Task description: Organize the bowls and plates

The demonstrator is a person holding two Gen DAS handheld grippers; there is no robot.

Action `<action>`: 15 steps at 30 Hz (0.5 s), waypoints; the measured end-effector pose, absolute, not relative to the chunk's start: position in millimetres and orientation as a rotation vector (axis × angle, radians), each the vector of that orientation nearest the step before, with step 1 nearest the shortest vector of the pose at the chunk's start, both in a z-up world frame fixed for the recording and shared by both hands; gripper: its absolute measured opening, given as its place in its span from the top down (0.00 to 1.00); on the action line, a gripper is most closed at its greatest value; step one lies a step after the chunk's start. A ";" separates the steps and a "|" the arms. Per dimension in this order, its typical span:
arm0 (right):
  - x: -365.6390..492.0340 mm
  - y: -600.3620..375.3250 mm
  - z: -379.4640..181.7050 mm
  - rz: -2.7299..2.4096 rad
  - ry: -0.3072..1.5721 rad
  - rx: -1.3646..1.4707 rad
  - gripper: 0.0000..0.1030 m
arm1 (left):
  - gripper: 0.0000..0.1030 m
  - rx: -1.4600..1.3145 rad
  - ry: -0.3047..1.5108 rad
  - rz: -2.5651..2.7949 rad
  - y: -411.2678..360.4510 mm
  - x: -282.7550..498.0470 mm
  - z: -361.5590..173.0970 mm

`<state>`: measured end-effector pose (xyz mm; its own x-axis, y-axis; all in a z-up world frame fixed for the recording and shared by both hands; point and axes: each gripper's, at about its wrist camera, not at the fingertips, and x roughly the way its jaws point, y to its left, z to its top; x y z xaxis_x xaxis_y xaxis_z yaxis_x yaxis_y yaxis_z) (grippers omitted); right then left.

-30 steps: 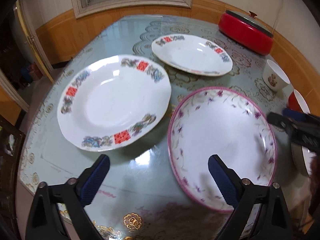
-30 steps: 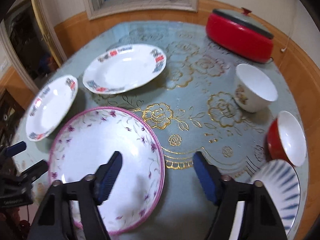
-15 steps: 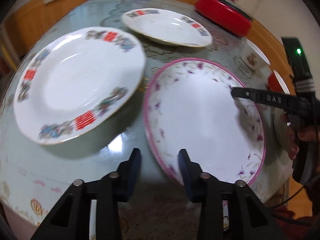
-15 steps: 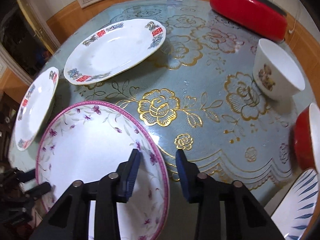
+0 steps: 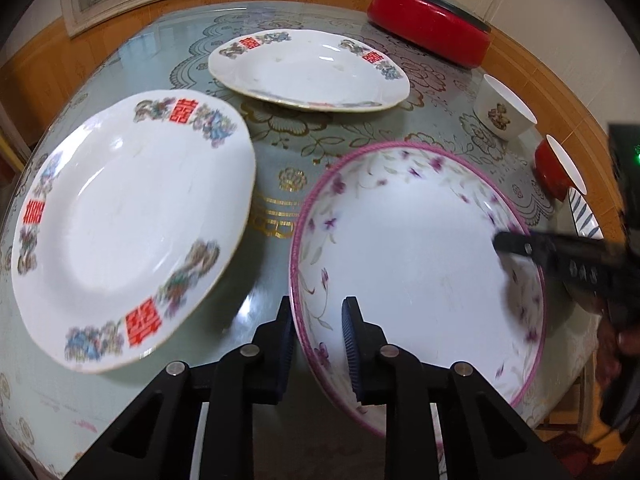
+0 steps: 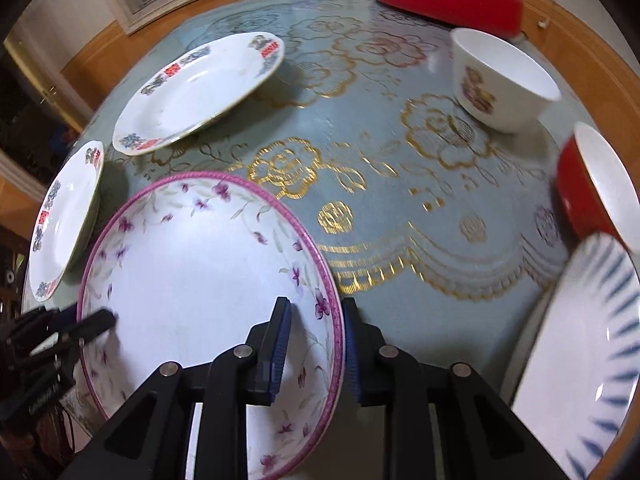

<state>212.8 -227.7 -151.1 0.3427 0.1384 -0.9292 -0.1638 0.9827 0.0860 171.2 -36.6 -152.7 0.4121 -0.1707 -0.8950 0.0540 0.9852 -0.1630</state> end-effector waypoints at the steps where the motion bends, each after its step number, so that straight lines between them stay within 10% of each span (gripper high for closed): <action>1: 208.8 -229.7 -150.9 0.185 1.206 -0.018 0.76 | 0.77 -0.111 1.136 -0.143 -37.6 173.4 -152.9; 15: 181.3 -233.4 -155.2 0.115 1.204 0.077 0.76 | 0.68 -0.028 1.127 -0.191 -38.9 164.3 -152.8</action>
<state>181.3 -233.4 -155.2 0.3543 0.1294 -0.9261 -0.0476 0.9916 0.1204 164.3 -38.9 -152.8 0.4146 -0.1664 -0.8947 0.1384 0.9832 -0.1187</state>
